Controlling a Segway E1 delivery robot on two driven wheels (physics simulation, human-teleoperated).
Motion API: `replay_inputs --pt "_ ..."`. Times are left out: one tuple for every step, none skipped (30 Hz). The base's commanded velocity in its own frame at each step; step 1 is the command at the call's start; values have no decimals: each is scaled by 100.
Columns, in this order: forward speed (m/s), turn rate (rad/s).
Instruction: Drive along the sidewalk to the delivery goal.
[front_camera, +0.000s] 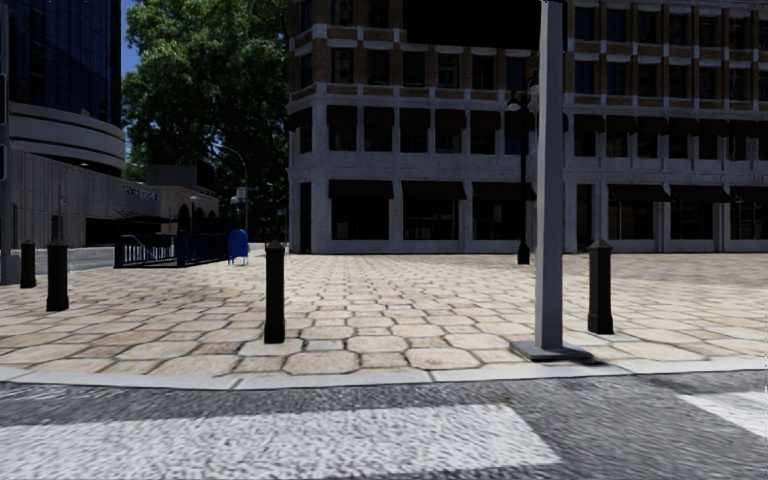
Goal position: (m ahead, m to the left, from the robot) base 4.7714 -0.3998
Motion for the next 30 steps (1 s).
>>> replay_inputs --pt "200 0" --pt "200 0" --pt "200 0" --pt "200 0" --pt "200 0" --pt "200 0" --pt "200 0" --pt "200 0" --pt "200 0" --pt "200 0" --pt "200 0" --pt "200 0" --pt "200 0" --pt "200 0" --pt "200 0" --pt "194 0" --pt "185 0" --pt "185 0" --pt "172 0" --pt "163 3" --pt "160 5" --pt "159 6" --pt "159 6" --pt "159 7" --pt "159 10" --pt "159 12" --pt "159 12" --pt "159 13" --pt "159 13" --pt "159 13"
